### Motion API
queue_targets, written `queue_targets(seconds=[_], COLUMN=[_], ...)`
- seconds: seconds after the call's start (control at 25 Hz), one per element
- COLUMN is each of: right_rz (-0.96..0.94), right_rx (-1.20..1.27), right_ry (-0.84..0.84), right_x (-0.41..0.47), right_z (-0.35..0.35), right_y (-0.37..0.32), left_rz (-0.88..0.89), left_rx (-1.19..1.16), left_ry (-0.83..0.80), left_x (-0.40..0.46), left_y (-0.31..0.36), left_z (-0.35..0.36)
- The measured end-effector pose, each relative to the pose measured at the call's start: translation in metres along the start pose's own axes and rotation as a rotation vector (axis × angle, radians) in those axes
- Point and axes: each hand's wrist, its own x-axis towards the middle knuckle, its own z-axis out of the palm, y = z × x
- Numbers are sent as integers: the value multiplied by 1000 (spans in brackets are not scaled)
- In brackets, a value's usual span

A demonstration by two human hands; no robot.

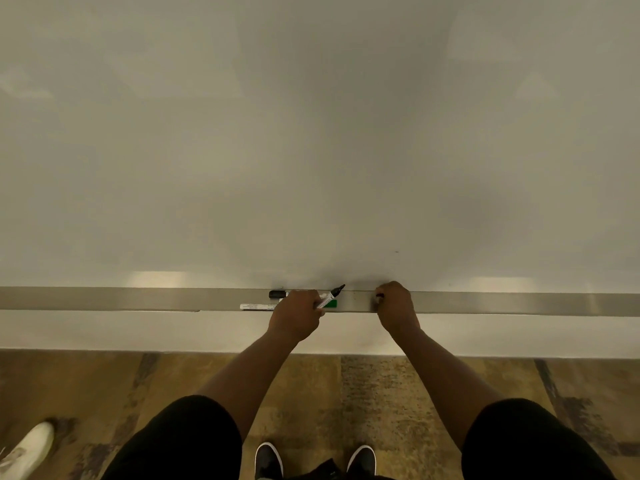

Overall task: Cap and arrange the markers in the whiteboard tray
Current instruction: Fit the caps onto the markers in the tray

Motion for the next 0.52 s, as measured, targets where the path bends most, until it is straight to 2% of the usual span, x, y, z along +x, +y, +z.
queue_targets(seconds=[0.08, 0.16, 0.28, 0.4, 0.52], right_rz=[-4, 88, 358, 518, 580], right_rx=[94, 253, 765, 1185, 1308], right_ry=[29, 42, 58, 29, 42], right_x=[-2, -6, -12, -17, -20], right_z=[-2, -3, -6, -11, -15], right_y=[-8, -17, -35, -52, -67], left_rz=[10, 13, 24, 45, 67], left_rx=[14, 18, 21, 19, -7], left_ry=[-10, -12, -12, -27, -34], left_x=[0, -1, -2, -5, -8], left_y=[-4, -8, -13, -14, -14], left_z=[-5, -10, -13, -14, -14])
